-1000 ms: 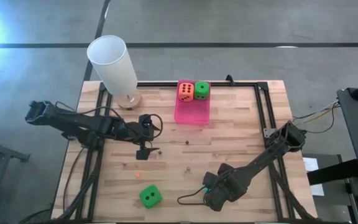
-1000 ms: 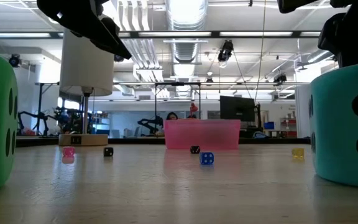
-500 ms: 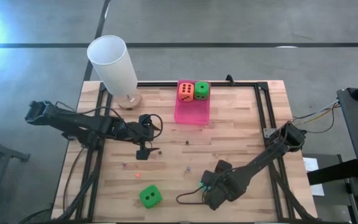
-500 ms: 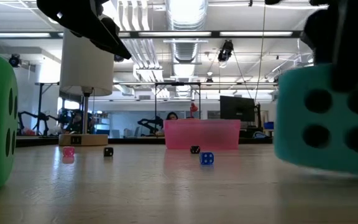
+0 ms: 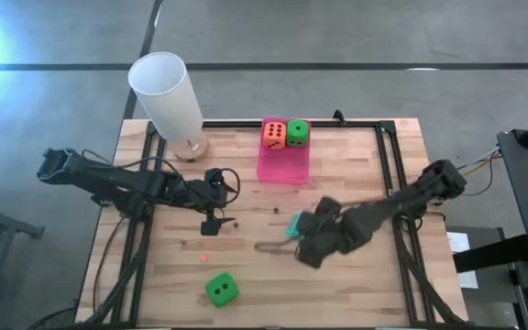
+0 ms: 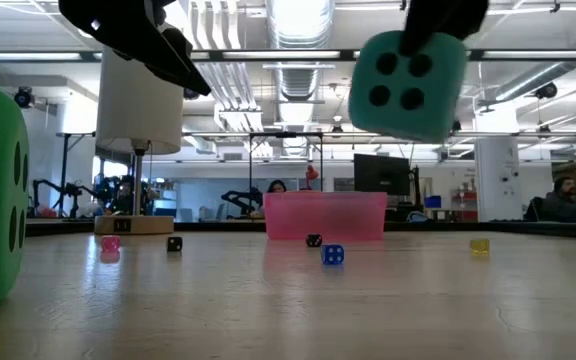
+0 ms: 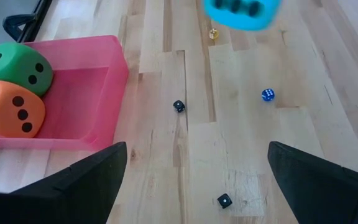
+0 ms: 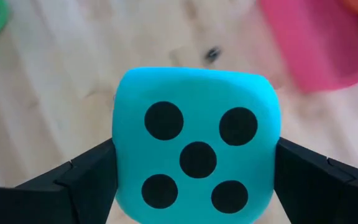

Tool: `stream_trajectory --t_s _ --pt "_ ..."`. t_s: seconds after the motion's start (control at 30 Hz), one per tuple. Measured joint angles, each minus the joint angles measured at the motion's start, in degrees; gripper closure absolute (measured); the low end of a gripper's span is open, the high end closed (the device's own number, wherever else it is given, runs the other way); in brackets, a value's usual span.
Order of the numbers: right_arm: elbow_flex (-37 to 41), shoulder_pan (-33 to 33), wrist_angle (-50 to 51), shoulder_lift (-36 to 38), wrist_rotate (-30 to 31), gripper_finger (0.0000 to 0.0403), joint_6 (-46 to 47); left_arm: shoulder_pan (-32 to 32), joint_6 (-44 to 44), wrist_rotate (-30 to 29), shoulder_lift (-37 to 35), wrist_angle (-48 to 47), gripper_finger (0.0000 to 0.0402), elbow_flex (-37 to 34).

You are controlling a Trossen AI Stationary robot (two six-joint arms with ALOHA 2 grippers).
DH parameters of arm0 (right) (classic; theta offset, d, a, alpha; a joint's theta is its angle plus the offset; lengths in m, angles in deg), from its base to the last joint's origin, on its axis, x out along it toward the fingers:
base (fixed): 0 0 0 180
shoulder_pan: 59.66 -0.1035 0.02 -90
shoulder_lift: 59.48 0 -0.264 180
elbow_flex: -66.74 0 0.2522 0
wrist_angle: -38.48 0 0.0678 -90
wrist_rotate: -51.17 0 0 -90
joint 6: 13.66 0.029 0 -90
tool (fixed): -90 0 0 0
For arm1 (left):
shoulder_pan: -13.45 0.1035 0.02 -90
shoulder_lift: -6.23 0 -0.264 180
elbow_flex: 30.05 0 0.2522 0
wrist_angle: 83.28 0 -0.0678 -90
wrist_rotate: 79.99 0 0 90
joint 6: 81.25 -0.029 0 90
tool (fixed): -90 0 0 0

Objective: Pick & Place Dice
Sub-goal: Put the big blue dice into the red container

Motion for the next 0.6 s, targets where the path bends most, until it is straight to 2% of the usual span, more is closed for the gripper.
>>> stream_trajectory --t_s 0.27,0.47,0.6 --pt "0.88 12.90 0.05 7.53 0.12 0.0057 -8.80 0.00 0.17 0.02 0.00 -0.02 0.0010 0.00" --pt "0.84 23.53 -0.97 9.22 -0.81 0.0056 -16.27 0.15 0.95 -0.21 0.02 0.86 0.0010 0.00" --pt "0.82 31.46 -3.54 9.25 -4.51 0.0056 -21.18 0.20 1.05 -3.22 0.02 1.55 0.0009 0.58"
